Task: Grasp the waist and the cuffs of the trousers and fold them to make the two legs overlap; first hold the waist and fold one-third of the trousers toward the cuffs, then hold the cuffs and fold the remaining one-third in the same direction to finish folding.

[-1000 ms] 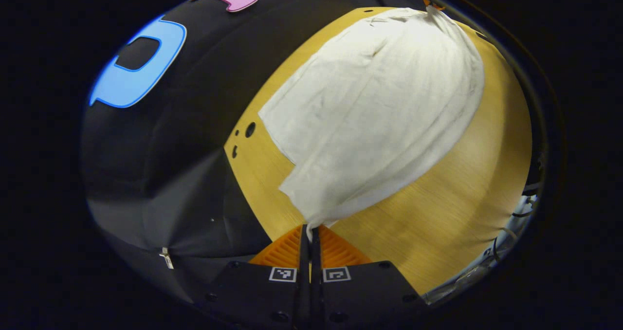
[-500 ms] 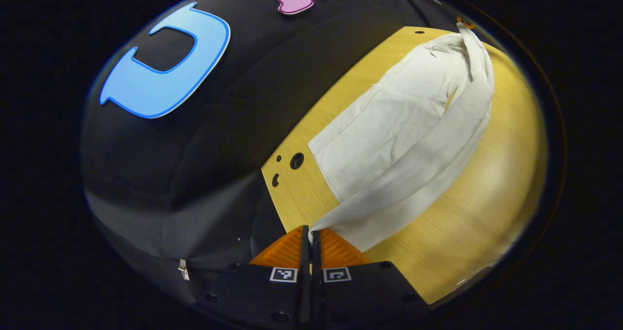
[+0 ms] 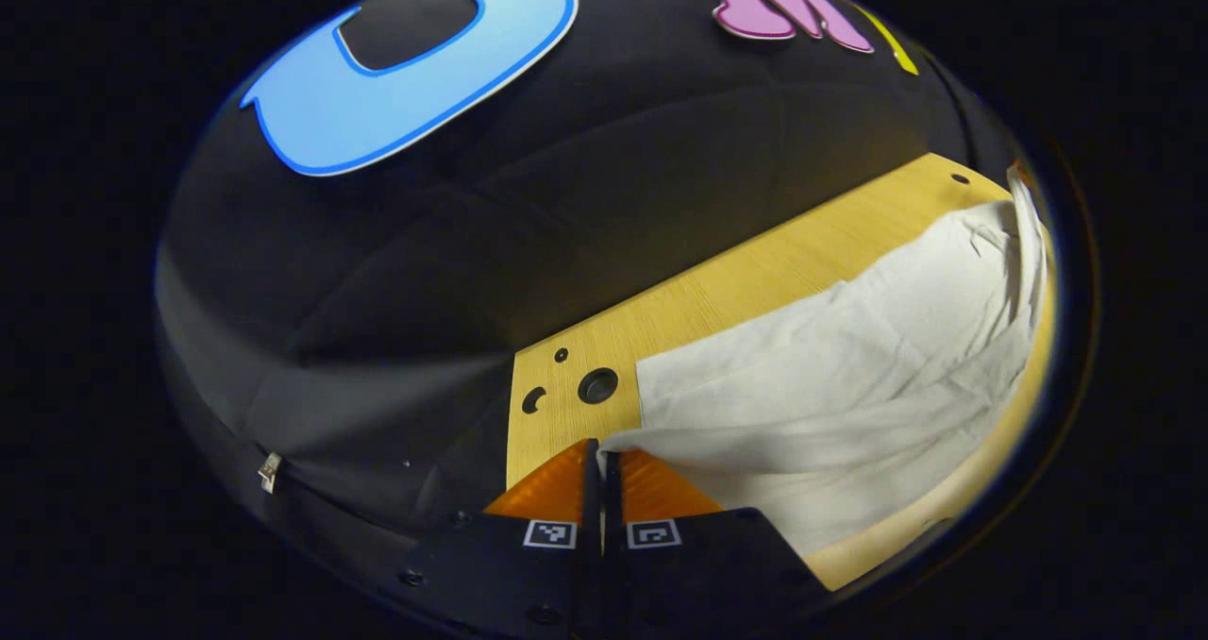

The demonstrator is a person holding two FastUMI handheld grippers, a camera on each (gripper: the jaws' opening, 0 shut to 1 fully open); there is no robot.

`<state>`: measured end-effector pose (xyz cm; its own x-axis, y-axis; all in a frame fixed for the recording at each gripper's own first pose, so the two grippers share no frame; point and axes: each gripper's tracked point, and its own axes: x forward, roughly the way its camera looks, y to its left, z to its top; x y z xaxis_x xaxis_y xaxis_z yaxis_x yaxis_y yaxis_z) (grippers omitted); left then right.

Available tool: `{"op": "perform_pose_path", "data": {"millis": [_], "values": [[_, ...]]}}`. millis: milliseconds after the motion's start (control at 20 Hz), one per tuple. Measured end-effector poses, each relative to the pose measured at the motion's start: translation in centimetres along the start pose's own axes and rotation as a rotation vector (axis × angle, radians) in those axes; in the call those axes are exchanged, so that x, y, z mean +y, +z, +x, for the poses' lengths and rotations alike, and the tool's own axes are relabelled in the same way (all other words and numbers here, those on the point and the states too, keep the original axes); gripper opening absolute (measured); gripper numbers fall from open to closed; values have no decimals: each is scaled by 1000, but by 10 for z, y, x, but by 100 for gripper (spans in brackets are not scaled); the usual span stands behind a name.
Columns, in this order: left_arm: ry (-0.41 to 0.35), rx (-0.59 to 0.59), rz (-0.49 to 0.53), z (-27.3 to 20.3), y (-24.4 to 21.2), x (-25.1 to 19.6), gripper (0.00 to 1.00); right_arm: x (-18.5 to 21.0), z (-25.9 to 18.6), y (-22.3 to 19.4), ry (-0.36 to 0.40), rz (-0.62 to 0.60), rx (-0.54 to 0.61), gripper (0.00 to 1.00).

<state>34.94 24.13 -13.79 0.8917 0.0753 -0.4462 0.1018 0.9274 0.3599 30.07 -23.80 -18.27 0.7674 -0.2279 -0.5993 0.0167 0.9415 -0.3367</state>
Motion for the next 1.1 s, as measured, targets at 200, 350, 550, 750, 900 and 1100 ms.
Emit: {"op": "perform_pose_path", "data": {"millis": [200,350,550,750,900,1100], "values": [[23,28,-115,48,-10,6,5,-7,-9,9,-12,178,22,5],[22,70,-222,67,-30,8,7,-4,-1,3,-12,295,80,8],[23,91,-338,66,-41,-9,11,12,-9,1,-30,330,122,63],[-38,-65,-445,32,11,-21,99,3,-36,1,-39,316,66,98],[-28,-144,-430,-5,43,-10,97,-10,-55,-5,-62,399,38,98],[-24,-207,-486,-54,65,-9,97,-25,-57,-24,-94,514,25,98]]}}
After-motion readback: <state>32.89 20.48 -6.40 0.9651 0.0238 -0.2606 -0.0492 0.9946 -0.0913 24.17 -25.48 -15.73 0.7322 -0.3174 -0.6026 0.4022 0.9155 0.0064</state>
